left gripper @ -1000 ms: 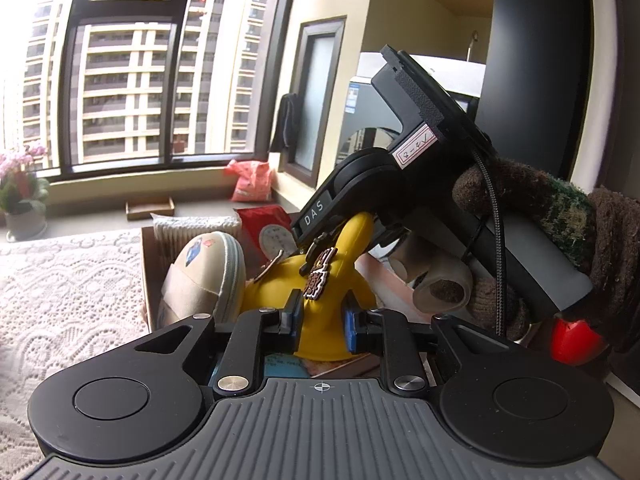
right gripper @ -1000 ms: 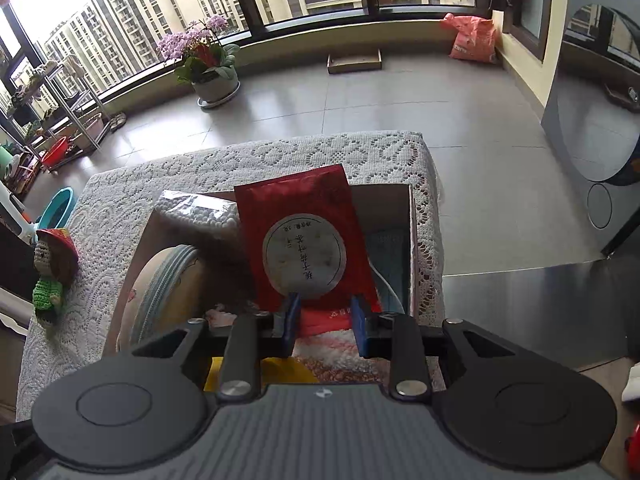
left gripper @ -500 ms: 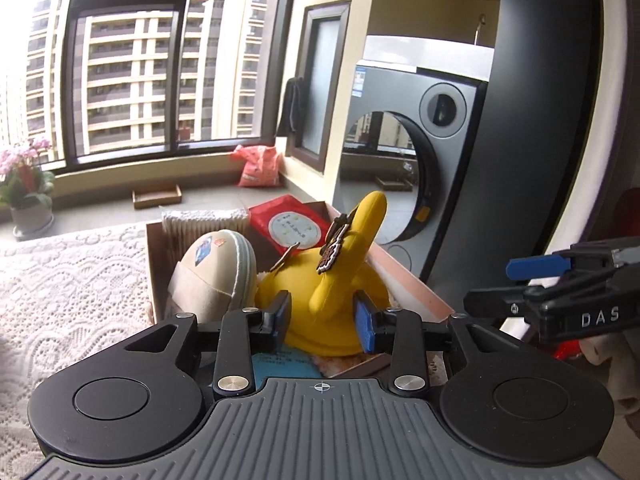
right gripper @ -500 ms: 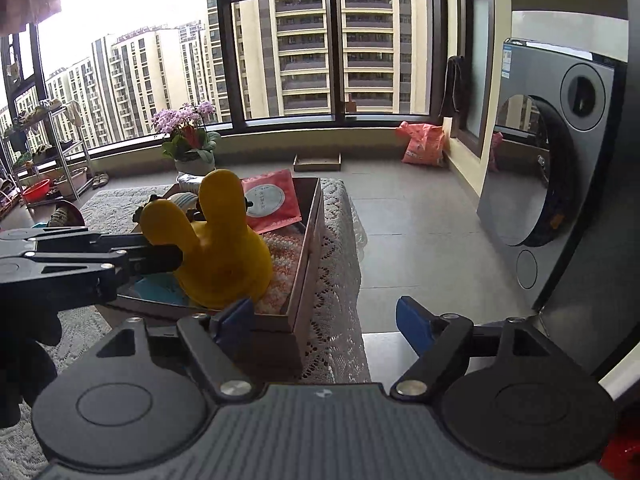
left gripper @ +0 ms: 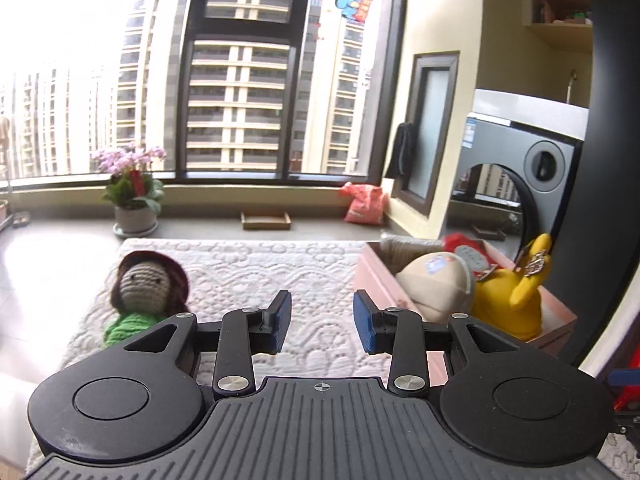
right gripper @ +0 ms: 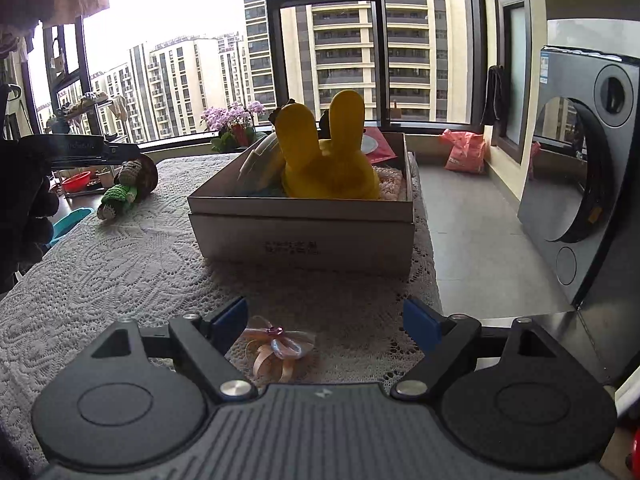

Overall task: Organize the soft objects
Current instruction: 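Grasp the crocheted doll with green body using the left gripper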

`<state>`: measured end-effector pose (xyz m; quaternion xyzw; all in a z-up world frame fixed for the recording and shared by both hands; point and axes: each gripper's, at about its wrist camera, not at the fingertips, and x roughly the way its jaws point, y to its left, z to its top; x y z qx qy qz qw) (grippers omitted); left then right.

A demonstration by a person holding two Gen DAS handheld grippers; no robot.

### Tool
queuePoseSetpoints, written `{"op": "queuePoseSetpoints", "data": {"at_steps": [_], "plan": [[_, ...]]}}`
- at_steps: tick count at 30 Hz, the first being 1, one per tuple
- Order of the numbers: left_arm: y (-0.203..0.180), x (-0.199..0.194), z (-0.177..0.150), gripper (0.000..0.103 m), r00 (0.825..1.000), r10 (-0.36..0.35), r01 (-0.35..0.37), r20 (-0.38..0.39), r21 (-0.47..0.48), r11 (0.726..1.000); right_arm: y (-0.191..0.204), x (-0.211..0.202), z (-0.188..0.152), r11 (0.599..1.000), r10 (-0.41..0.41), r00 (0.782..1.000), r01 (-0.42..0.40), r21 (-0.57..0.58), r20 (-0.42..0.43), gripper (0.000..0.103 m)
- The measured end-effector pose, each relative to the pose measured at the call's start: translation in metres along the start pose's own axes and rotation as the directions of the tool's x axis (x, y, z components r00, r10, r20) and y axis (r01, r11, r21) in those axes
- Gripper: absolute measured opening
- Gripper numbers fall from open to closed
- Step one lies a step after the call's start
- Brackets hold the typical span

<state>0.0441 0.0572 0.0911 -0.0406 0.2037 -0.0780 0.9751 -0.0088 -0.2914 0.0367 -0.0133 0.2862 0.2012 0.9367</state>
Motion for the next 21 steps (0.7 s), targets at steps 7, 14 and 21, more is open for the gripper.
{"op": "queuePoseSetpoints", "data": {"at_steps": [7,14,21], "plan": [[0.138,-0.001,-0.02,0.037,0.927,0.364,-0.374,-0.084,-0.237,0.897,0.021,0.016,-0.008,1.0,0.019,1.0,-0.019,-0.008,-0.008,0.085],[0.169,0.033,-0.007,0.04,0.945,0.305,-0.325,-0.116,-0.248,0.913,0.013,0.025,-0.013,0.999,0.021,0.999,-0.019,0.051,-0.046,0.085],[0.12,0.069,-0.023,0.085,0.923,0.346,-0.341,-0.169,0.061,0.938,0.011,0.032,-0.014,0.997,0.035,0.996,-0.029,0.074,-0.084,0.086]]}}
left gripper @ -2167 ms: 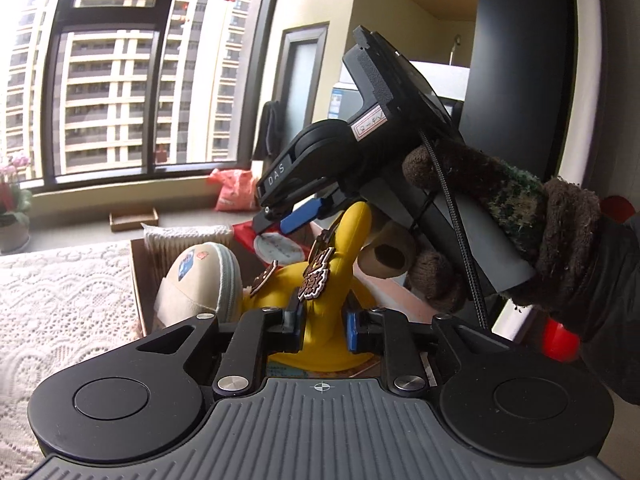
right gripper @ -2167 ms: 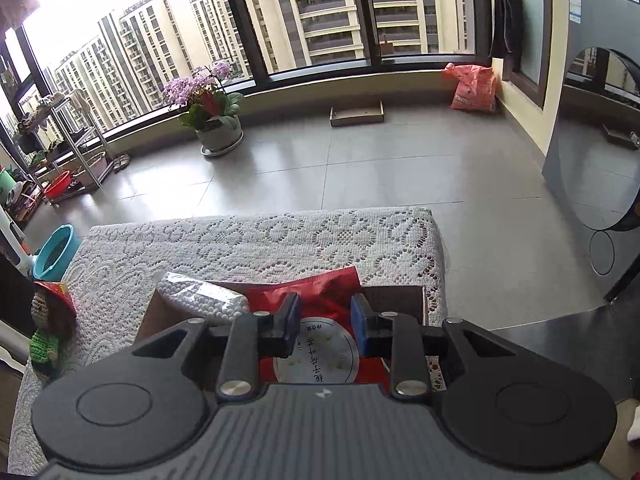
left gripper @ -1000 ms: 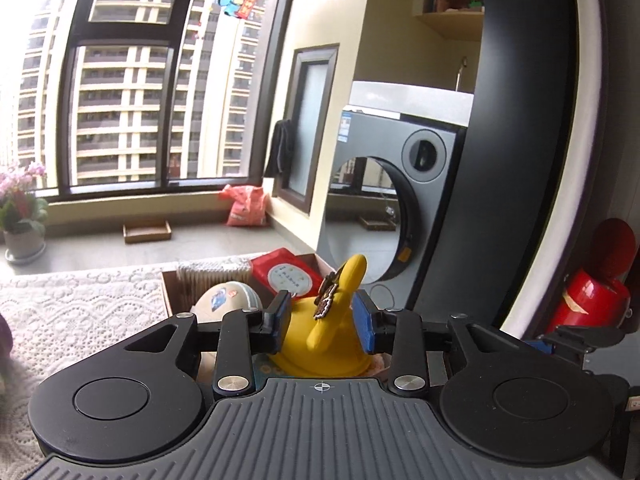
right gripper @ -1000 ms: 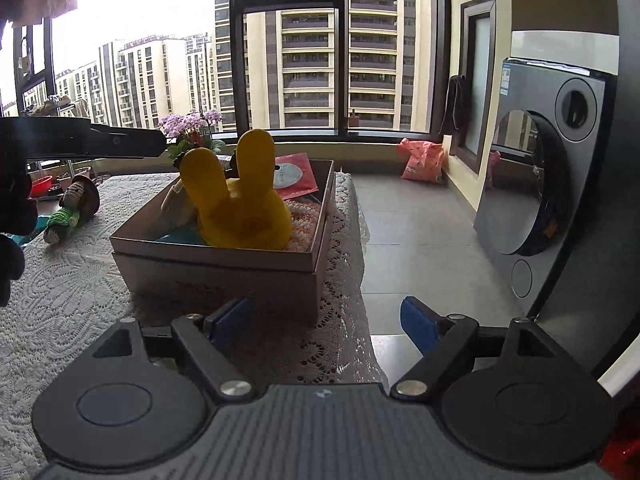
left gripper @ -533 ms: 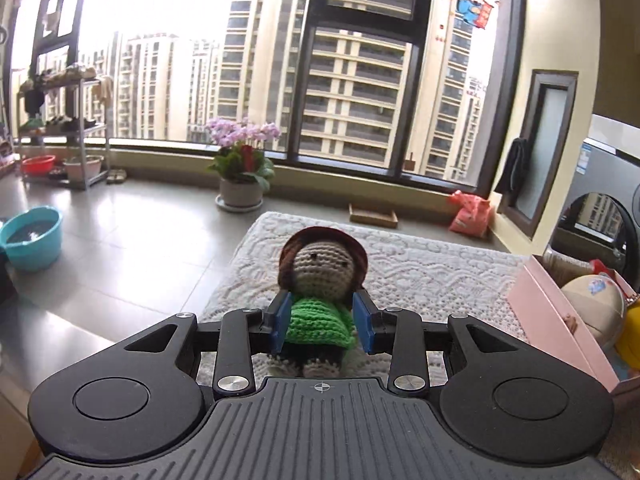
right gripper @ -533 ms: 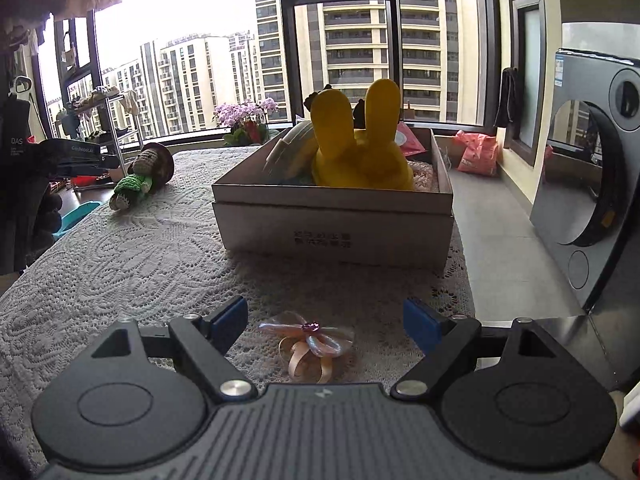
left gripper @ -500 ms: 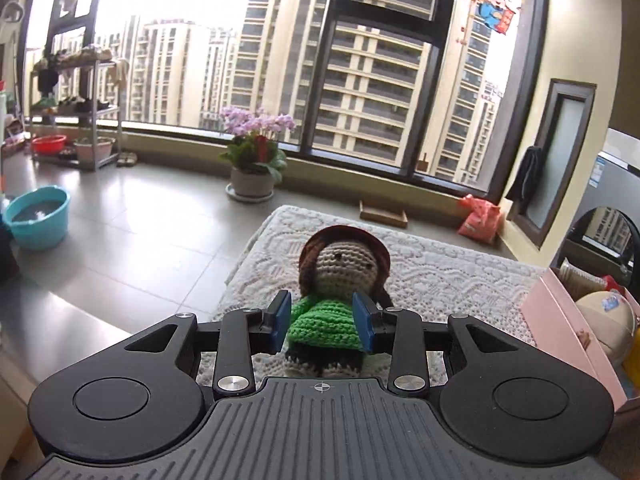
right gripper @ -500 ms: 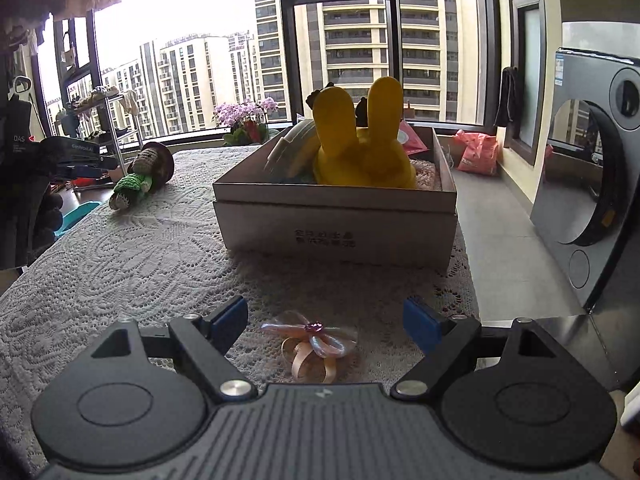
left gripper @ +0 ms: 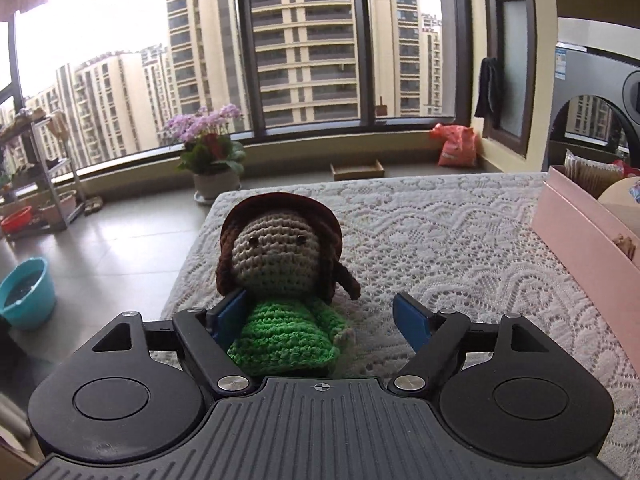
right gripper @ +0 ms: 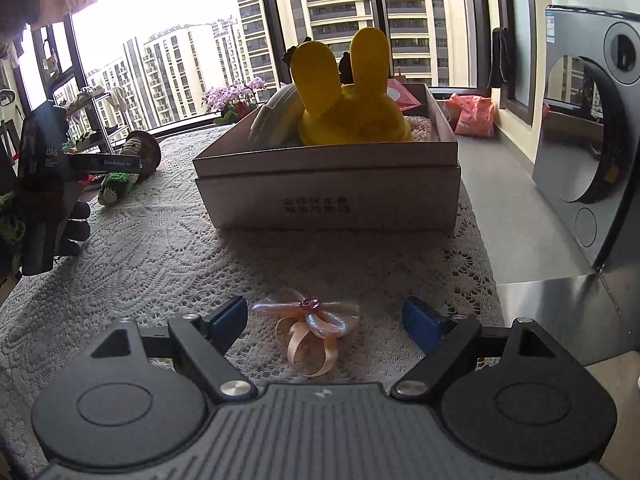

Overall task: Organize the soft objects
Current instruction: 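Grasp the crocheted doll with green body using the left gripper, then lift the doll with the left gripper and carry it toward the pink box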

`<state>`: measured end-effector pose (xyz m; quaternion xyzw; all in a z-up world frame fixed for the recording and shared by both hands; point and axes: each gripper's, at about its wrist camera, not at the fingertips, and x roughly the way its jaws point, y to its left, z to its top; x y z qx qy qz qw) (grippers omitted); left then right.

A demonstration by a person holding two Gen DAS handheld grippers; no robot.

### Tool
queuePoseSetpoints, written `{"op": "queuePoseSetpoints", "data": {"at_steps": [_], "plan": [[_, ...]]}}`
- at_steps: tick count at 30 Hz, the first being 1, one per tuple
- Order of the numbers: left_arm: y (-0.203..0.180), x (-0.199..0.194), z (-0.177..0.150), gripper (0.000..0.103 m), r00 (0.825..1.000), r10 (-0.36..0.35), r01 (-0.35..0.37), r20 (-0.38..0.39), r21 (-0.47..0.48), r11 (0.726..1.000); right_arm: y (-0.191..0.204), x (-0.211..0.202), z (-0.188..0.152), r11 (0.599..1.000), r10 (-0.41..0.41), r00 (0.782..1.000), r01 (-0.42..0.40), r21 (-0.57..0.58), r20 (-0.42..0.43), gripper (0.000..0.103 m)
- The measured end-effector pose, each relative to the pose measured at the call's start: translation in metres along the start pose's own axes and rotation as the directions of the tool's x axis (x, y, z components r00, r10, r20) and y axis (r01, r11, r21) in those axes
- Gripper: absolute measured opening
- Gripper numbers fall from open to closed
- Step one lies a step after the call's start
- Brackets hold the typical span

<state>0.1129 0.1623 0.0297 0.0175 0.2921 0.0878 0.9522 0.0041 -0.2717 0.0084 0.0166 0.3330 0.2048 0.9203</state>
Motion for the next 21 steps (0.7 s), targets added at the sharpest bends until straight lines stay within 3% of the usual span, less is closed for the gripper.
{"op": "queuePoseSetpoints", "data": {"at_steps": [4,7,10,12,13,14,21], "plan": [[-0.004,-0.002,-0.002,0.083,0.999,-0.027,0.027,0.023,0.019,0.999,0.001,0.001,0.0,1.0,-0.001,1.0,0.001,-0.004,-0.005,0.088],[0.006,-0.002,0.0,0.084,0.997,0.049,-0.048,0.057,-0.031,0.998,0.002,0.003,0.0,1.0,0.001,1.0,-0.001,-0.016,-0.014,0.091],[0.012,0.014,0.006,0.083,0.994,0.104,-0.102,0.028,-0.067,0.993,0.004,0.005,0.001,1.0,0.003,1.0,-0.004,-0.029,-0.024,0.094],[0.015,0.024,0.01,0.08,0.996,0.088,-0.088,-0.008,-0.094,0.992,0.004,0.006,0.002,0.999,0.016,0.999,-0.017,-0.031,-0.032,0.097],[0.016,0.03,0.011,0.069,0.996,0.088,-0.091,-0.031,-0.098,0.991,0.003,0.007,0.003,0.999,0.027,0.999,-0.028,-0.028,-0.037,0.101],[0.016,0.034,0.012,0.067,0.996,0.085,-0.089,-0.04,-0.094,0.992,0.002,0.008,0.003,0.999,0.041,0.998,-0.042,-0.024,-0.043,0.103],[0.019,0.026,0.011,0.064,0.998,-0.003,-0.004,-0.06,-0.11,0.994,-0.001,0.008,0.005,0.998,0.061,0.996,-0.063,-0.018,-0.057,0.103]]}}
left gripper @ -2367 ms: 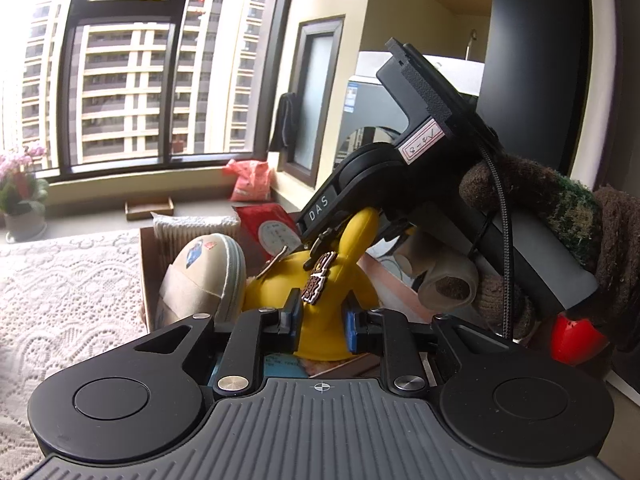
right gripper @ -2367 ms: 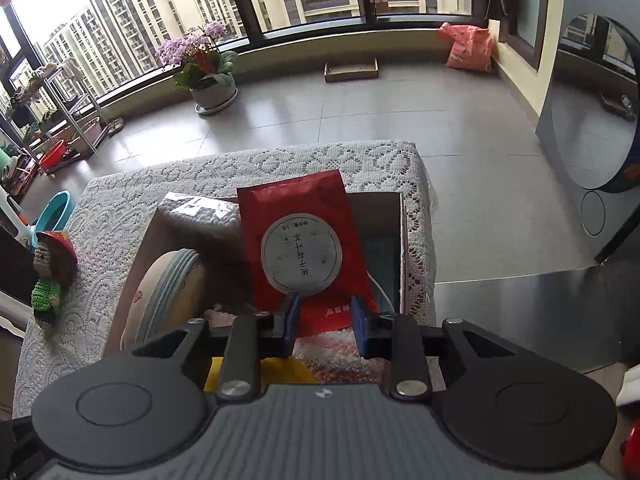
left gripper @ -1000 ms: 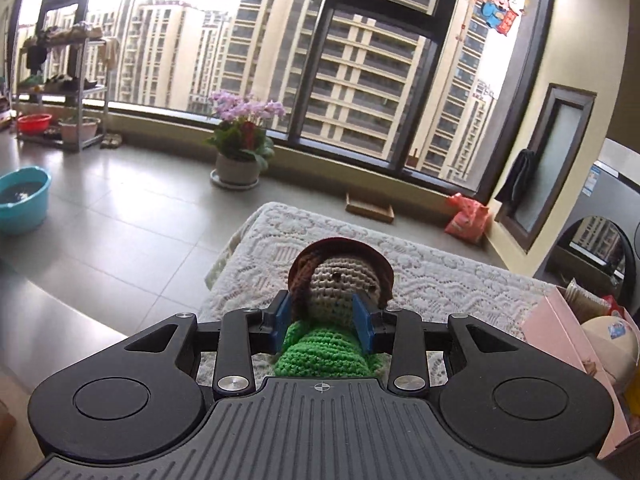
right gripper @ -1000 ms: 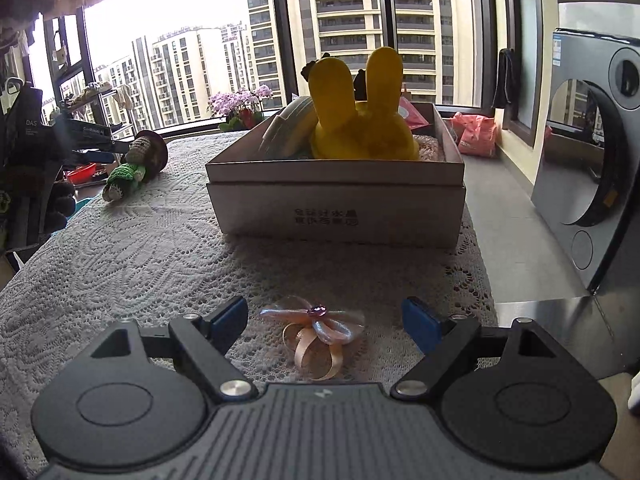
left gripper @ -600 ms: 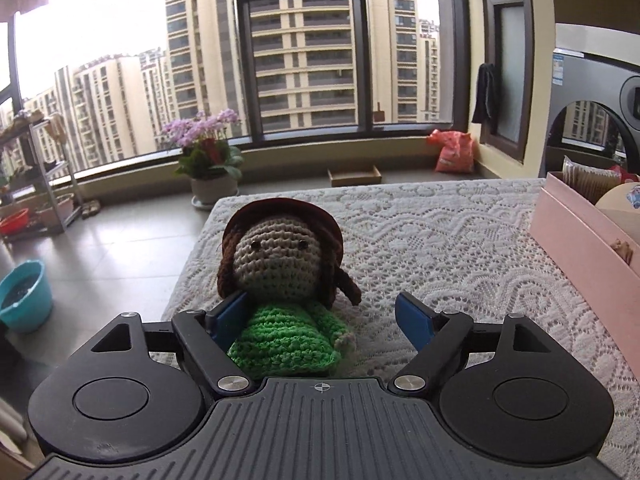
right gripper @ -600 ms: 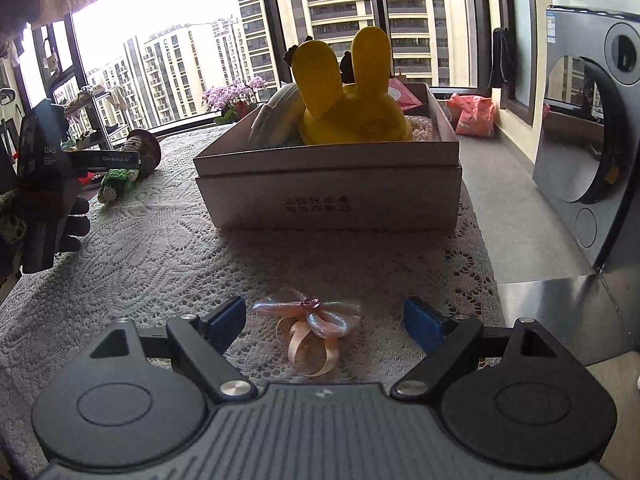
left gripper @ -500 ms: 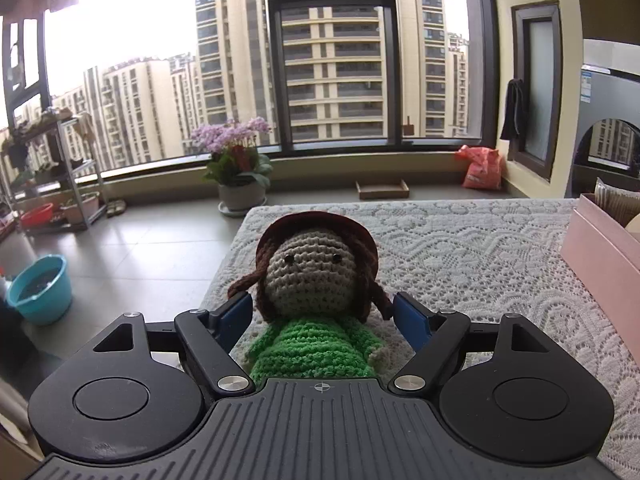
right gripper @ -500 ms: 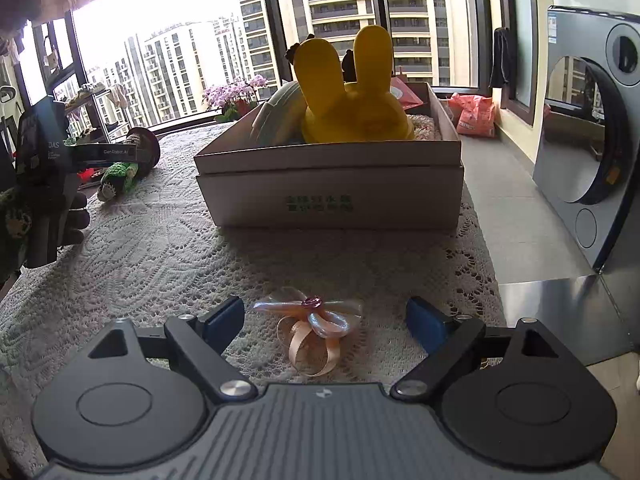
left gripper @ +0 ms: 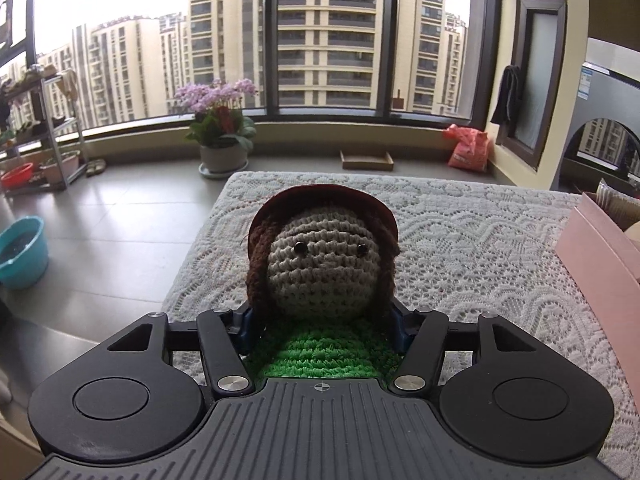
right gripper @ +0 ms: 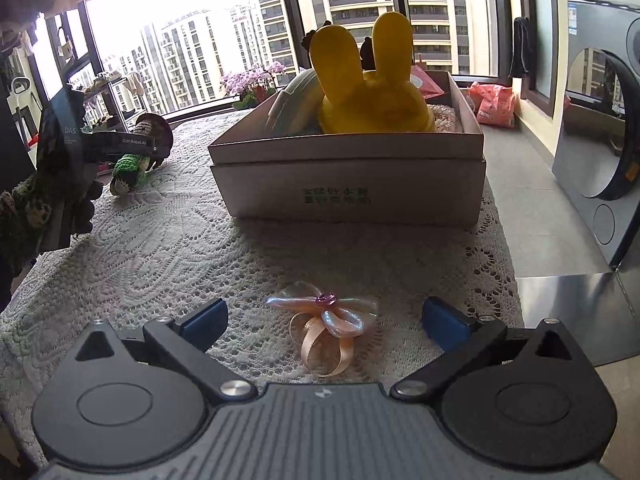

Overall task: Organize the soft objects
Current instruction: 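Lift the doll with the left gripper and carry it toward the pink box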

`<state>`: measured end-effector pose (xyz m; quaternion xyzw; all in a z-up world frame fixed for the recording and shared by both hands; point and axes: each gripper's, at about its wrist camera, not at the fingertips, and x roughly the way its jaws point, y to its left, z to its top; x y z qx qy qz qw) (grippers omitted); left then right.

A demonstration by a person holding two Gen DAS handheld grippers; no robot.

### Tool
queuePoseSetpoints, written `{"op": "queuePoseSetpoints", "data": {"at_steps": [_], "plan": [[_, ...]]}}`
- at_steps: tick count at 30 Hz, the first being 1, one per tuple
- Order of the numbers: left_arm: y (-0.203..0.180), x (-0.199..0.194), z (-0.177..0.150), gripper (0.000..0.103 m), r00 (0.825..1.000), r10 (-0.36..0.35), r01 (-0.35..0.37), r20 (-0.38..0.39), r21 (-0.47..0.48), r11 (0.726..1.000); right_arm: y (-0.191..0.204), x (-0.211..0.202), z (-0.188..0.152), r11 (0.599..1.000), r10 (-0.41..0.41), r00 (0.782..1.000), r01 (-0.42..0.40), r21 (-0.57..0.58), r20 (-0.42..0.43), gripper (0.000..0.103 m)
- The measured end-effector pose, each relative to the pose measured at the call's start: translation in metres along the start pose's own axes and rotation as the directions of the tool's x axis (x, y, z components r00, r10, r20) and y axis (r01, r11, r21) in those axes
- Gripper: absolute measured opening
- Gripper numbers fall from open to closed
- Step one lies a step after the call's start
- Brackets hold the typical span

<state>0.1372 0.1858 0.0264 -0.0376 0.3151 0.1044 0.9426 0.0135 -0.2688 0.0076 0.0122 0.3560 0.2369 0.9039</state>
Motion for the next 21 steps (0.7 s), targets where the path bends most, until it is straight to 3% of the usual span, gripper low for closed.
{"op": "queuePoseSetpoints", "data": {"at_steps": [5,9,13,16,21], "plan": [[-0.017,-0.046,-0.02,0.064,0.996,-0.068,0.062,0.055,0.098,0.993,0.0,0.0,-0.001,1.0,-0.003,1.0,0.003,-0.008,-0.001,0.103],[-0.029,-0.097,-0.042,0.064,0.983,-0.174,0.171,0.065,0.06,0.983,0.004,-0.006,-0.002,1.0,0.001,1.0,-0.001,-0.029,-0.004,0.102],[-0.046,-0.14,-0.069,0.064,0.962,-0.272,0.271,0.025,0.053,0.961,0.011,-0.017,-0.008,0.997,-0.02,0.999,0.022,-0.08,0.026,0.097],[-0.064,-0.156,-0.089,0.064,0.957,-0.288,0.29,-0.039,0.091,0.953,0.014,-0.02,-0.007,0.994,-0.024,1.0,0.025,-0.109,0.016,0.094],[-0.084,-0.158,-0.111,0.064,0.936,-0.334,0.345,-0.11,0.104,0.933,0.016,-0.01,-0.001,0.994,-0.031,0.999,0.028,-0.102,-0.026,0.075]]}}
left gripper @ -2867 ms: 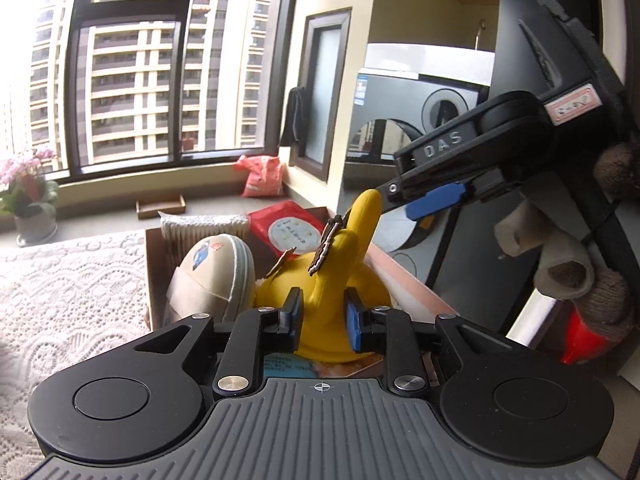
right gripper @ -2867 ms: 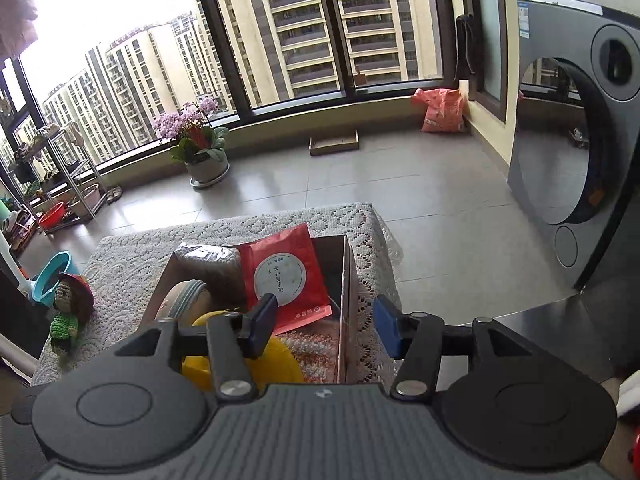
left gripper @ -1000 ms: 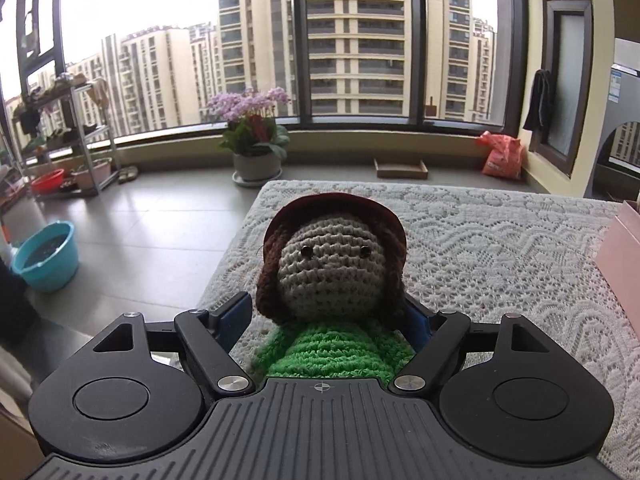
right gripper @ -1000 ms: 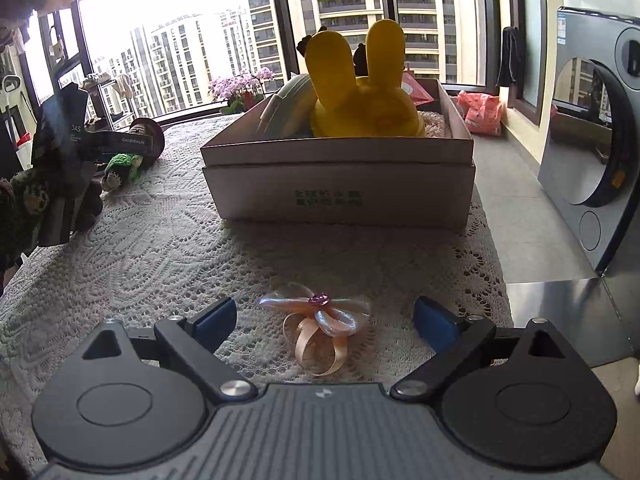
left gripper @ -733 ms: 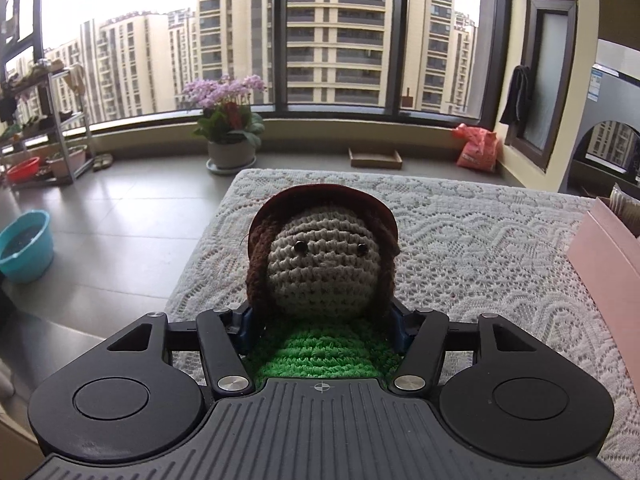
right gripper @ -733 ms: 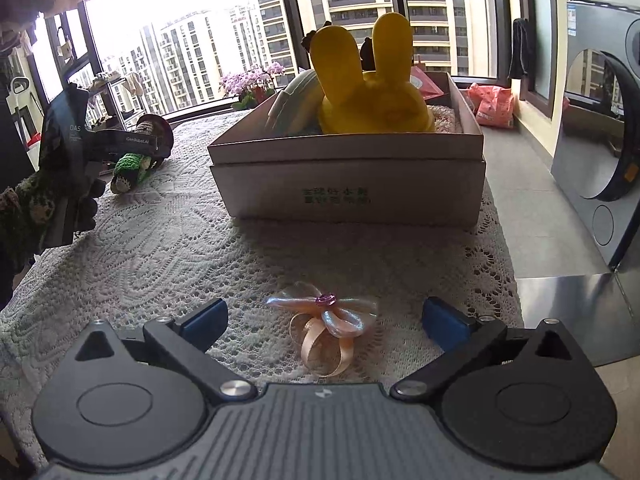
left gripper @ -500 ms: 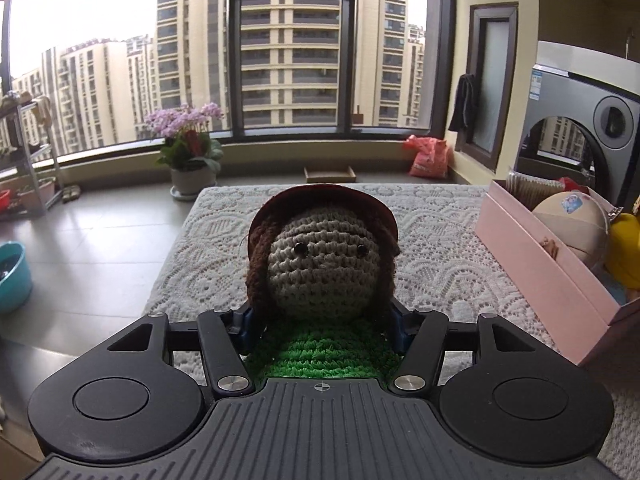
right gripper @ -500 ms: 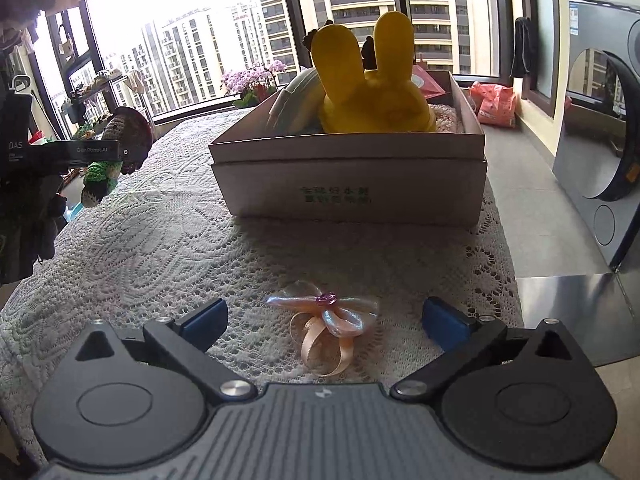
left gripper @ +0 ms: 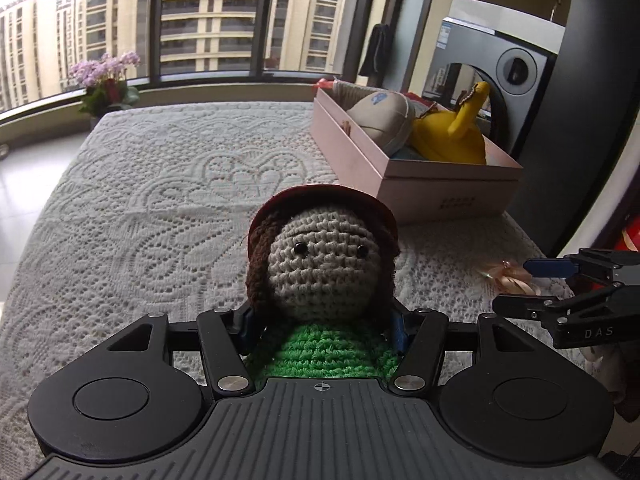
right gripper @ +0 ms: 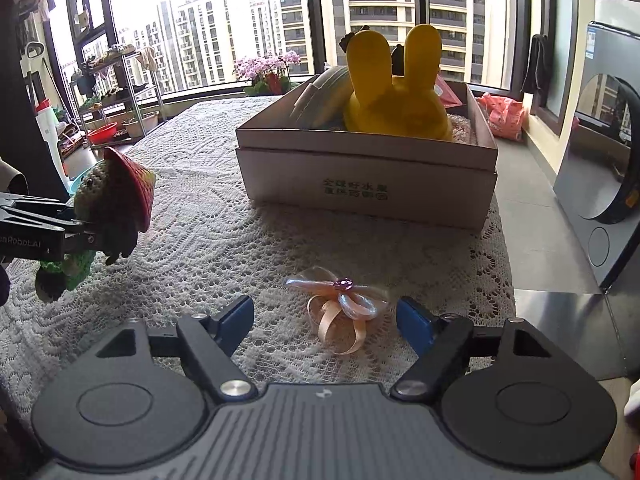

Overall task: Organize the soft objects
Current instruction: 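Lift the doll with the left gripper and carry it toward the pink box, then lower the doll into the box with the left gripper while the right gripper grasps the ribbon bow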

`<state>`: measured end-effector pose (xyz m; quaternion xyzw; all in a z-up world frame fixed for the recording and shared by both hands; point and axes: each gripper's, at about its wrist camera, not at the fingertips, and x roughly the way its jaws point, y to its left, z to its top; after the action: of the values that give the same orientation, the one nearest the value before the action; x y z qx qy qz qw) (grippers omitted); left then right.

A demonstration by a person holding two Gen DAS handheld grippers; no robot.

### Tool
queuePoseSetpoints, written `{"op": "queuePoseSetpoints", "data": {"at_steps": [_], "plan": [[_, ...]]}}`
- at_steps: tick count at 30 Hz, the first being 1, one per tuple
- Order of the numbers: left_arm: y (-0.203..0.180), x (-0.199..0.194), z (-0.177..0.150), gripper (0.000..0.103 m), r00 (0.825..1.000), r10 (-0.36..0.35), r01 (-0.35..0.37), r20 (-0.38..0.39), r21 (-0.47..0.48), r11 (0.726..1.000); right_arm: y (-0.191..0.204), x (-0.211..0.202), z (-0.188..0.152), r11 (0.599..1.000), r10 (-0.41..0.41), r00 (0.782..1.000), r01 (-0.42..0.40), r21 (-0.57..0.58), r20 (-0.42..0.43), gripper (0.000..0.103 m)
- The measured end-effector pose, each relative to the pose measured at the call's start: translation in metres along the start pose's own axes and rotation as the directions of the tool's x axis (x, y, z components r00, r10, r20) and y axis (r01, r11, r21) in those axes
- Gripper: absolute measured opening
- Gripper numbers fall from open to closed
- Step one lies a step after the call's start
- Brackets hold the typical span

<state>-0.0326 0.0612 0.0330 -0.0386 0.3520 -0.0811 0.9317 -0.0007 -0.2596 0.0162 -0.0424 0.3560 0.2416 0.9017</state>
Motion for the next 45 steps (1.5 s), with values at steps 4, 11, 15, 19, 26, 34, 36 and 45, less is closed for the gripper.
{"op": "queuePoseSetpoints", "data": {"at_steps": [4,11,15,19,26,34,36,45], "plan": [[-0.019,0.011,-0.011,0.064,0.997,-0.041,0.041,-0.06,0.008,0.999,0.0,0.004,0.003,0.999,-0.033,0.999,0.033,0.009,0.002,0.067],[-0.034,0.017,-0.018,0.064,0.997,-0.016,0.019,-0.082,0.032,0.999,0.004,0.0,0.004,0.997,-0.054,0.998,0.053,-0.048,-0.017,0.031],[-0.037,0.017,-0.02,0.064,0.997,-0.006,0.009,-0.08,0.039,0.999,0.007,-0.015,0.002,0.998,-0.033,0.999,0.033,-0.058,0.001,0.025],[-0.038,0.017,-0.021,0.065,0.997,0.0,0.003,-0.079,0.044,0.999,0.012,-0.036,0.002,0.998,-0.014,0.999,0.016,-0.061,0.033,0.021],[-0.039,0.014,-0.025,0.064,0.998,0.004,0.0,-0.064,0.054,0.999,0.009,-0.071,0.001,0.999,-0.027,0.994,0.031,-0.04,0.107,0.018],[-0.043,-0.005,-0.006,0.063,0.995,-0.102,0.102,0.02,0.024,0.995,0.002,-0.078,-0.003,0.999,-0.024,0.988,0.027,-0.017,0.154,0.018],[-0.048,-0.01,0.017,0.063,0.99,-0.12,0.117,0.074,0.037,0.992,0.001,-0.076,-0.005,1.0,-0.021,0.986,0.022,-0.004,0.164,0.017],[-0.068,0.055,0.158,0.065,0.938,-0.272,0.249,0.216,0.128,0.96,-0.01,-0.07,-0.008,0.999,-0.019,0.985,0.013,0.036,0.172,0.017]]}}
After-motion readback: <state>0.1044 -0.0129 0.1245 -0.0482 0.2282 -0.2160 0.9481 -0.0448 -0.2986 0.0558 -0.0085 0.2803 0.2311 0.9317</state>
